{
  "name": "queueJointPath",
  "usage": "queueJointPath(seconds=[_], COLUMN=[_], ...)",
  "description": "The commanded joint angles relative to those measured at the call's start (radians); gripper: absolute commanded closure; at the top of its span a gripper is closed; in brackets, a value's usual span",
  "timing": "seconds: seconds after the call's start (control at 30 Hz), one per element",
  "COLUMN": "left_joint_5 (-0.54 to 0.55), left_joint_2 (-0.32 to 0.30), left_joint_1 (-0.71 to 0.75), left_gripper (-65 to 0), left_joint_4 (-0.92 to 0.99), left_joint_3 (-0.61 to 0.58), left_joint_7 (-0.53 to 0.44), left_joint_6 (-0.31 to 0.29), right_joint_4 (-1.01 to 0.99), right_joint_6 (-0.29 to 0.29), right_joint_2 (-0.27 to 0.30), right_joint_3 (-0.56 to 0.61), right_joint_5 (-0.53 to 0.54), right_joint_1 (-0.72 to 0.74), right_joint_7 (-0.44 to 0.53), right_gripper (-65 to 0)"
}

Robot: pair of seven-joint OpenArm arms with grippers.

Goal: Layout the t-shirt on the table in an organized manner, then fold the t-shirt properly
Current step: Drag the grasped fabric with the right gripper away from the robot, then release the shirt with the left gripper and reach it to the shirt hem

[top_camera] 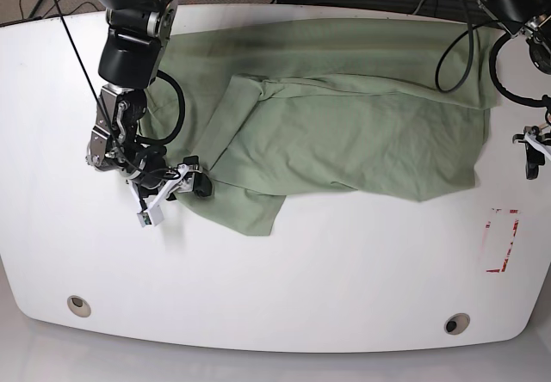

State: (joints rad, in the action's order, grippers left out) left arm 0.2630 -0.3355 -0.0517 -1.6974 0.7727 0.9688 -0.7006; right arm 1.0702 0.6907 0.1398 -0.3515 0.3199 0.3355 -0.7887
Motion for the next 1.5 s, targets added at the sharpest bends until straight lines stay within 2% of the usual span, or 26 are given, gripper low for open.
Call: queueJointPath(seconds=[0.0, 0.27, 0.37, 0.63, 0.87, 1.03, 1.17, 1.33, 1.47], left_joint_5=[0.008, 0.008, 0.008, -0.015, -0.058, -0.061, -0.061, -0.060, -0.058], left_joint_2=[-0.032, -0.052, -0.053, -0.055, -0.043, -0.004, -0.001, -0.001, -0.001], left_joint_1=[-0.032, -0.084, -0.116, -0.230, -0.287, -0.310, -0.322, -0.322, -0.320], left_gripper=[-36.9, -36.9, -36.9, -36.9, -36.9, -36.9, -36.9, -36.9, -36.9], left_joint_4=[0.030, 0.191, 0.253, 0.446, 0.517, 0.586, 0.643, 0.701, 0.715], left_joint_3=[0.018, 0.015, 0.014, -0.022, -0.092, -0.127, -0.150, -0.203, -0.243], left_joint_7=[-0.020, -0.024, -0.026, -0.027, -0.030, -0.073, -0.112, -0.164, -0.175], left_joint_6=[0.002, 0.002, 0.002, 0.002, 0.002, 0.002, 0.002, 0.046, 0.049], right_joint_4=[0.012, 0.012, 0.012, 0.014, 0.014, 0.014, 0.014, 0.015, 0.015], right_joint_6=[0.007, 0.007, 0.007, 0.007, 0.007, 0.007, 0.007, 0.007, 0.007], right_joint_2=[0.008, 0.010, 0.011, 0.011, 0.011, 0.010, 0.010, 0.010, 0.013], right_joint_3=[-0.001, -0.001, 0.001, 0.001, 0.001, 0.001, 0.001, 0.001, 0.001], right_joint_5=[0.017, 0.017, 0.014, 0.017, 0.020, 0.020, 0.020, 0.020, 0.020], right_joint_1=[0.026, 0.029, 0.029, 0.030, 0.027, 0.027, 0.027, 0.027, 0.027], right_joint_7=[0.016, 0.016, 0.016, 0.016, 0.016, 0.016, 0.015, 0.015, 0.015], right_gripper=[-31.7, -10.6, -6.5, -6.3, -6.3, -6.3, -6.3, -6.3, -6.3])
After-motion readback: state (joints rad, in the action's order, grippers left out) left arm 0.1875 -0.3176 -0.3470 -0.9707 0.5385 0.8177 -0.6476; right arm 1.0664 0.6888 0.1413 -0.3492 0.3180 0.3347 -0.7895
